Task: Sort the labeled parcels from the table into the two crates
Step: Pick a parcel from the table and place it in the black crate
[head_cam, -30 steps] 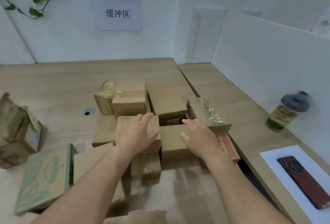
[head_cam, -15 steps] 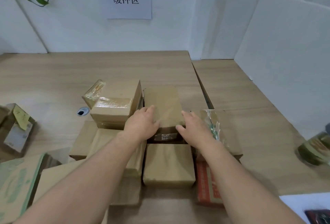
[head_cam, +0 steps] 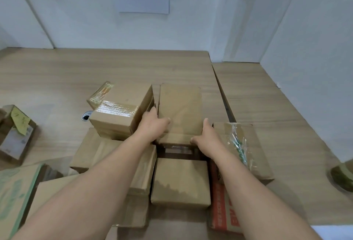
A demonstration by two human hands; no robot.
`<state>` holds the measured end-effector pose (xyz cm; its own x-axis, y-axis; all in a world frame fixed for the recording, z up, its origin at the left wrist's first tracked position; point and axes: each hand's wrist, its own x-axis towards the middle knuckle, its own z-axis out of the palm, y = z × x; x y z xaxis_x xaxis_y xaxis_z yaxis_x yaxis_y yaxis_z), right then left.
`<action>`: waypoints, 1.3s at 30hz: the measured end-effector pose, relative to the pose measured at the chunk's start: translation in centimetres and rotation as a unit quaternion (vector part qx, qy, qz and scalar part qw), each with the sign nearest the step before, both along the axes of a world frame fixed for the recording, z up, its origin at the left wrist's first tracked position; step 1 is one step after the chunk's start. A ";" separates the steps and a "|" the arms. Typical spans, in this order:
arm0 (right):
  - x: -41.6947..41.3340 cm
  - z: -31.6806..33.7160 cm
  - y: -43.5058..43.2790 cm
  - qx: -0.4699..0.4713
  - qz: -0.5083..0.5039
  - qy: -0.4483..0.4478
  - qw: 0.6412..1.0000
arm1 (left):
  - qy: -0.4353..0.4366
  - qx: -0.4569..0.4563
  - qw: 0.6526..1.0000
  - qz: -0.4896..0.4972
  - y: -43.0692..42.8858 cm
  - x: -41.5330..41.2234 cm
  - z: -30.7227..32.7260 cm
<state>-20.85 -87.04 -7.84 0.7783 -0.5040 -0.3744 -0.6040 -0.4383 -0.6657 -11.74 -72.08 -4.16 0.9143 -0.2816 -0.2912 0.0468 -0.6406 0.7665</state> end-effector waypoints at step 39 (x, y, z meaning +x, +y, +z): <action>-12.2 8.9 18.0 0.354 0.156 -0.259 0.885 | 0.030 -0.417 0.908 -0.042 25.1 -11.4 5.6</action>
